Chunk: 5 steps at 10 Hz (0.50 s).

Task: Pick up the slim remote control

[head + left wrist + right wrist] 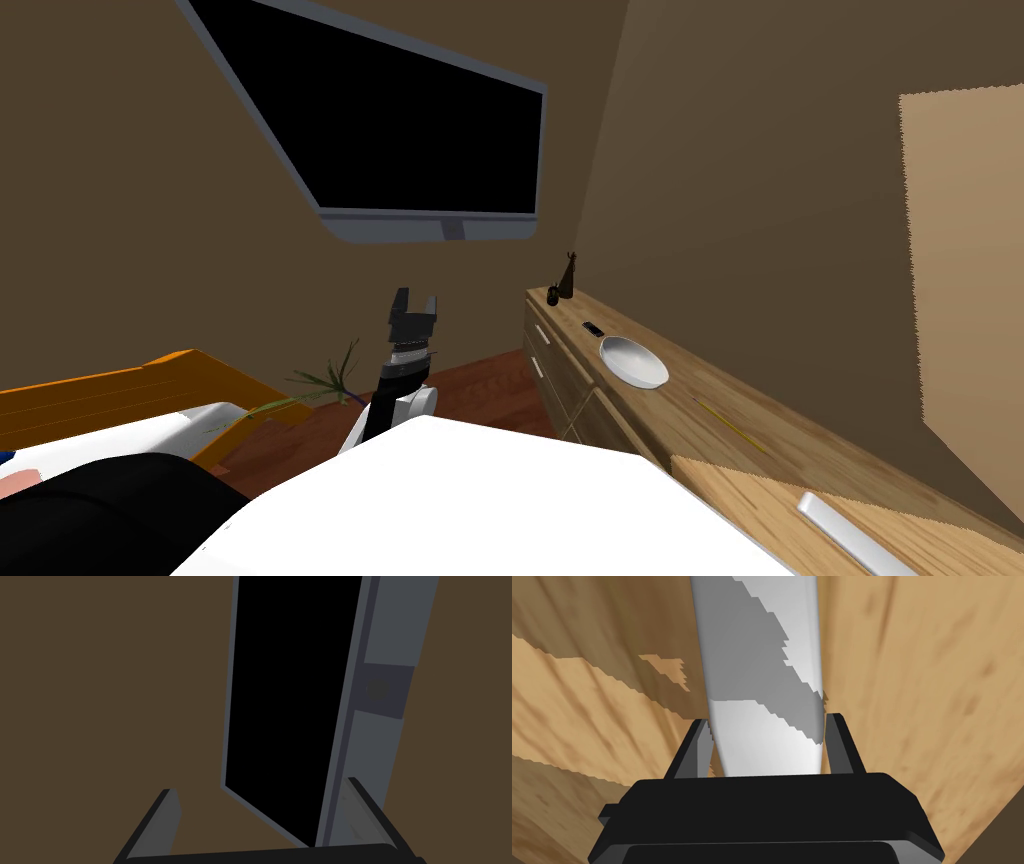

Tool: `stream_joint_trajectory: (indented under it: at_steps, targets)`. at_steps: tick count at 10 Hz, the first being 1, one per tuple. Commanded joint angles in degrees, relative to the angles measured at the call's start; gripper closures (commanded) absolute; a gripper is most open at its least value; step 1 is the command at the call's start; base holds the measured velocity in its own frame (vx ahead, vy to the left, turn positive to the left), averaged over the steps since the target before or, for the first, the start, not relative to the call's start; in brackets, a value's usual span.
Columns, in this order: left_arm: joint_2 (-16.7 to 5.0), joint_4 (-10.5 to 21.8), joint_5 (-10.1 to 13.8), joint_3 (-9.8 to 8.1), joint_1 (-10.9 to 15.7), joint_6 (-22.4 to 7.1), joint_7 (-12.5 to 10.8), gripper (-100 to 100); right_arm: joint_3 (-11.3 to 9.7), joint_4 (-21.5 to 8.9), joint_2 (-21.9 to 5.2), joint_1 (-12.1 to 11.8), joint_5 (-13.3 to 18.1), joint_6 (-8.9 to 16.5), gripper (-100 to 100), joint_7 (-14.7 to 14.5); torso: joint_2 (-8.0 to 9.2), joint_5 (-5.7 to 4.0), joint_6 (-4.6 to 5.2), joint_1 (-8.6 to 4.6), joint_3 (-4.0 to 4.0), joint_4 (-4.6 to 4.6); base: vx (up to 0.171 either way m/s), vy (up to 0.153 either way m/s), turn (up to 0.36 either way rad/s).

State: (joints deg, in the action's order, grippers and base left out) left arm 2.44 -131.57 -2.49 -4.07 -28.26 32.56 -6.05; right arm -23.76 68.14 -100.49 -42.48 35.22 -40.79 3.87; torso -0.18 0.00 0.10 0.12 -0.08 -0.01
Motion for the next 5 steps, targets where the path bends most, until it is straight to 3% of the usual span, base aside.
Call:
stream_joint_trajectory:
  at_steps: [1, 3, 4, 5]
  targets:
    - [0.0, 0.0, 0.0, 0.0, 0.0, 0.0, 0.0, 0, 0.5, 0.7, -1.6, -0.7, -1.0, -0.2, 100, 0.1, 0.0, 0.0, 0.0, 0.0, 0.0, 0.0, -0.01, 0.004, -0.066]
    - [0.0, 0.0, 0.0, 0.0, 0.0, 0.0, 0.0, 0, 1.1, 1.3, -4.0, -0.7, -1.6, -1.3, 100, 0.9, 0.07, 0.05, 0.06, 0.08, 0.04, 0.01, -0.018, 0.011, -0.084]
    - [0.0, 0.0, 0.0, 0.0, 0.0, 0.0, 0.0, 0, 0.7, 1.3, -3.0, -0.2, -0.7, -0.7, 100, 1.0, 0.07, 0.07, 0.01, 0.1, 0.04, 0.02, -0.008, 0.004, -0.01]
    - [0.0, 0.0, 0.0, 0.0, 0.0, 0.0, 0.0, 0, 0.7, 1.3, -3.1, 0.0, -0.5, -0.9, 0, 1.3, 0.05, 0.04, 0.03, 0.08, 0.03, 0.01, 0.0, 0.0, 0.0]
